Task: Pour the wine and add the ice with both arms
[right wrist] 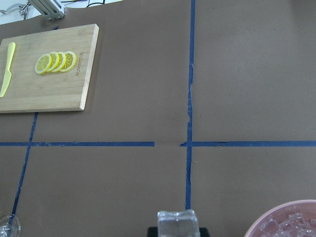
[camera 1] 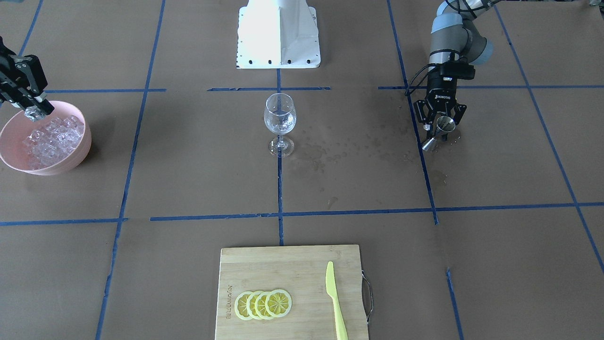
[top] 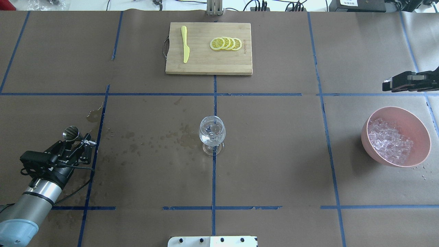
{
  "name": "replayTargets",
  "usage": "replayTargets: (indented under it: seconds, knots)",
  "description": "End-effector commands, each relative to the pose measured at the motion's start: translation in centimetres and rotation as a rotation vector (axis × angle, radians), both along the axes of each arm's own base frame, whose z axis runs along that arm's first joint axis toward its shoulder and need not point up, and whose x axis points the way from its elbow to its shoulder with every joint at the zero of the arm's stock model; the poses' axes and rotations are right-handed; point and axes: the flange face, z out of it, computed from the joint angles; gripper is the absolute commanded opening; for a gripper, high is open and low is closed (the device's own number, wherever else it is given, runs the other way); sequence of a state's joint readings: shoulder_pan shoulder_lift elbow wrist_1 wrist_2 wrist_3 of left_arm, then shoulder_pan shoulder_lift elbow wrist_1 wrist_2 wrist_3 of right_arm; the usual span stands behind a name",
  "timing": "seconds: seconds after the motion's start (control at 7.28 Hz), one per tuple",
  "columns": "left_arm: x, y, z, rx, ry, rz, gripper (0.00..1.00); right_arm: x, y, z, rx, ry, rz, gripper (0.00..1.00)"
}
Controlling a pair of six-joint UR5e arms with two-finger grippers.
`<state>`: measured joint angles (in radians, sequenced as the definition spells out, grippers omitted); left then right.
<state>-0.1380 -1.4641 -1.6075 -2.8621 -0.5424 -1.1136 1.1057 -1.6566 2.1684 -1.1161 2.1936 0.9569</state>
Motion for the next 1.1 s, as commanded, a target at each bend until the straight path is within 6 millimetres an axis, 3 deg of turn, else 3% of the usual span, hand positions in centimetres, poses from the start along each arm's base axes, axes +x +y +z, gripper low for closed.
replayTargets:
  seconds: [0.0,0.55,0.69,0.82,0.96]
  knots:
    - [0.4,0.2,-0.3,-0.016,0.010,0.053,1.00,-0.3,-0.4,-1.1,-0.008,-0.024,0.013,0.00]
    - [0.4,1.0,0.2,-0.069,0.004,0.189,1.00,-0.6,-0.9,-2.7,-0.011,-0.057,0.029,0.00]
    - [-0.8,1.2,1.0,-0.081,-0.013,0.206,1.00,-0.6,-0.9,-3.1,-0.005,-0.060,0.028,0.00]
    - [-3.2,1.9,0.2,-0.097,-0.006,0.255,1.00,-0.8,-0.9,-3.4,-0.003,-0.066,0.026,0.00]
    - [-5.0,2.4,0.4,-0.109,-0.016,0.277,1.00,-2.2,-1.0,-4.9,-0.030,-0.104,0.028,0.00]
